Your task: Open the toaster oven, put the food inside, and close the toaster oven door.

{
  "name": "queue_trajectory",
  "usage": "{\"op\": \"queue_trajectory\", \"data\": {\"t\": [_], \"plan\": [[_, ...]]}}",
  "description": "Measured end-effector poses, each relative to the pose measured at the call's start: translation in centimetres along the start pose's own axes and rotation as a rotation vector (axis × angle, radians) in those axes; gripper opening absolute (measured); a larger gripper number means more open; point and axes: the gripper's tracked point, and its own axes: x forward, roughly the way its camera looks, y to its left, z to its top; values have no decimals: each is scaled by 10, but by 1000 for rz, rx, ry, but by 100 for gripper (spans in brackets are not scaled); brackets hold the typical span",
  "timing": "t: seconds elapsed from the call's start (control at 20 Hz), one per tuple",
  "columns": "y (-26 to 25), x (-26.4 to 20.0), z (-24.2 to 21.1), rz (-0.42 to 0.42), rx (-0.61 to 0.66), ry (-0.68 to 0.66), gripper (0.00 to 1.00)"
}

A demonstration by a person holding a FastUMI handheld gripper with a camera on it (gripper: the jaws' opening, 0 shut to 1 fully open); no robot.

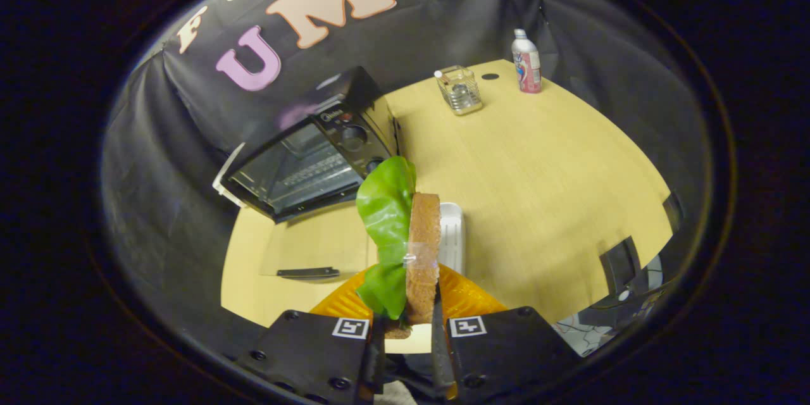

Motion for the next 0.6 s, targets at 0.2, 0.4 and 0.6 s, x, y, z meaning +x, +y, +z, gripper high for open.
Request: {"op": "queue_trajectory", "data": {"t": [0.2, 0.4, 0.6], "plan": [[64, -18, -1, 188, 20, -89, 32], [129, -5, -14, 424, 108, -102, 32], [179, 27, -11, 551, 193, -176, 32]]}}
